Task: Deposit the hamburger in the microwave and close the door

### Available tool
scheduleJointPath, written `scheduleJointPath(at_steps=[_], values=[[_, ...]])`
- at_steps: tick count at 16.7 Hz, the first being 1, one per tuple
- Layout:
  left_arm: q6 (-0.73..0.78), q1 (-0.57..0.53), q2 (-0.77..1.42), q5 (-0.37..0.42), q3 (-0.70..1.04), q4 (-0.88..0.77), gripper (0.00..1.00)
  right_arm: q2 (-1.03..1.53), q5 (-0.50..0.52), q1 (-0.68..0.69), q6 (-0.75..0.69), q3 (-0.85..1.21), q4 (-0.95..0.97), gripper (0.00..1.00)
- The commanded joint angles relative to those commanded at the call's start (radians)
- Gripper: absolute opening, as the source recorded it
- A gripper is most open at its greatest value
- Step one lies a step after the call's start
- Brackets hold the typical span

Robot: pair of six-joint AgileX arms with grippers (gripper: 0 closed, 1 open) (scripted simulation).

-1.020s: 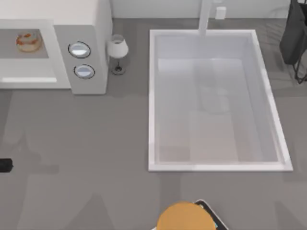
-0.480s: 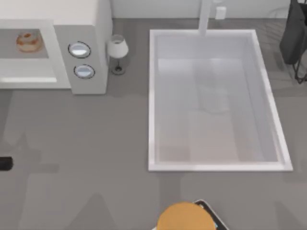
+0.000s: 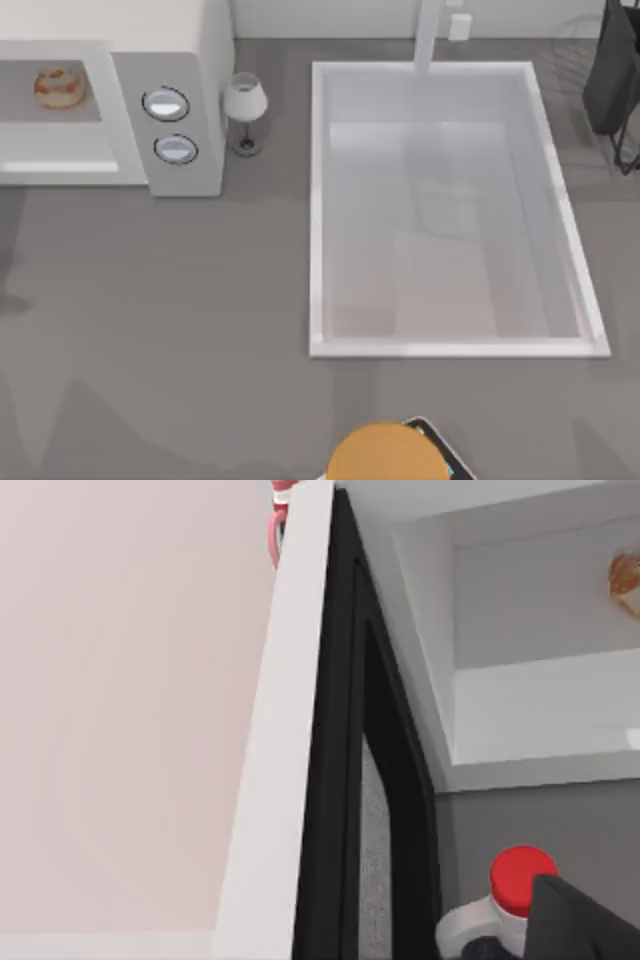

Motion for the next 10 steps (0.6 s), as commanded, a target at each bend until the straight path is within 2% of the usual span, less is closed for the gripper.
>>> scheduleJointPath(at_steps=[5,10], values=[[0.262,0.302,0.447,0.173,0.371,-0.283,0.0,0.0,0.0,0.0,0.0,0.0,0.0,1.0],[0.425,0.459,0.781,0.314,0.678,-0.518,0.0,0.0,0.0,0.0,0.0,0.0,0.0,1.0]])
